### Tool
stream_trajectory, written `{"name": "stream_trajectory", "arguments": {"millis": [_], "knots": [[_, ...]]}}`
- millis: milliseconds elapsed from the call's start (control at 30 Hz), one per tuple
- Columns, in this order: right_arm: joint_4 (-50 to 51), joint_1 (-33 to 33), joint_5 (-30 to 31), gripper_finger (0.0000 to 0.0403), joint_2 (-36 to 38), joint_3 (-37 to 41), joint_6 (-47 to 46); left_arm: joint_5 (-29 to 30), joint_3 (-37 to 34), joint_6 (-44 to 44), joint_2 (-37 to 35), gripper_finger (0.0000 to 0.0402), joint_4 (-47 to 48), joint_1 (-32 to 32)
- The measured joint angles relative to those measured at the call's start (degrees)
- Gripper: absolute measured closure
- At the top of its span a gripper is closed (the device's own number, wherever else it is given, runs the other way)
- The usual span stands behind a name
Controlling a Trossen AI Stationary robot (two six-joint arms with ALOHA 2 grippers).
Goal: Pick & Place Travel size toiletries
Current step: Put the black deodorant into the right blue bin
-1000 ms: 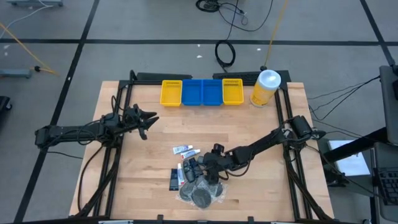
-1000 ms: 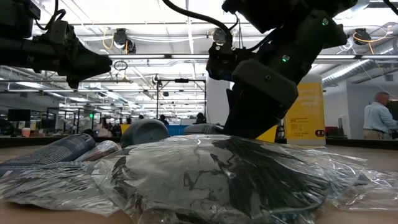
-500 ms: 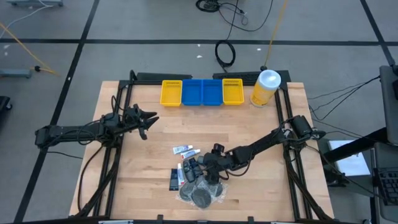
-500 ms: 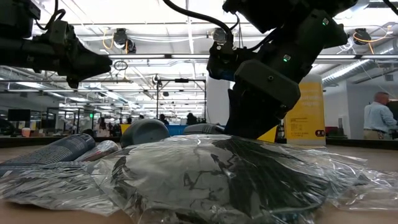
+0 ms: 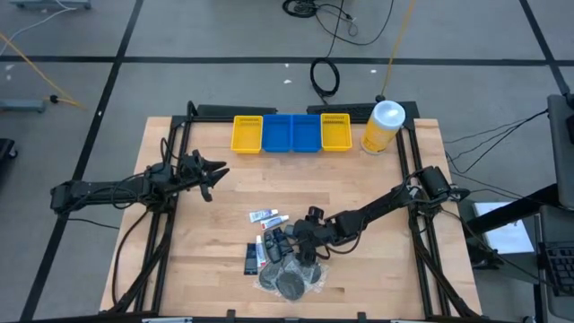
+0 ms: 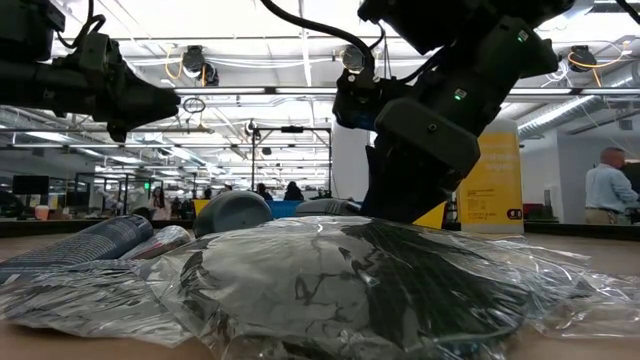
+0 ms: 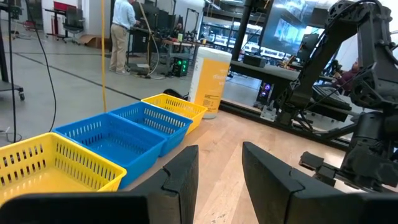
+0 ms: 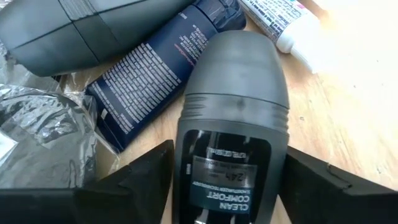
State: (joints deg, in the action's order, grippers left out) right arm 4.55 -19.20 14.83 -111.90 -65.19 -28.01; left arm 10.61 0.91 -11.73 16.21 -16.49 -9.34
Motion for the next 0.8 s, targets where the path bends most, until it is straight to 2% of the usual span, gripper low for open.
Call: {"name": "stream_trajectory", "arguments": {"millis": [133, 800], "knots": [[0.10, 0.00, 0.07, 0.0203, 0.03, 0.00, -0.02, 0.00, 0.00, 0.00, 0.02, 0.0277, 0.00, 0.00], [0.04, 0.00, 0.03, 0.0203, 0.24, 0.00, 0.27, 0.00, 0.00, 0.55, 0.02, 0.0277, -0.02, 0.02]]}}
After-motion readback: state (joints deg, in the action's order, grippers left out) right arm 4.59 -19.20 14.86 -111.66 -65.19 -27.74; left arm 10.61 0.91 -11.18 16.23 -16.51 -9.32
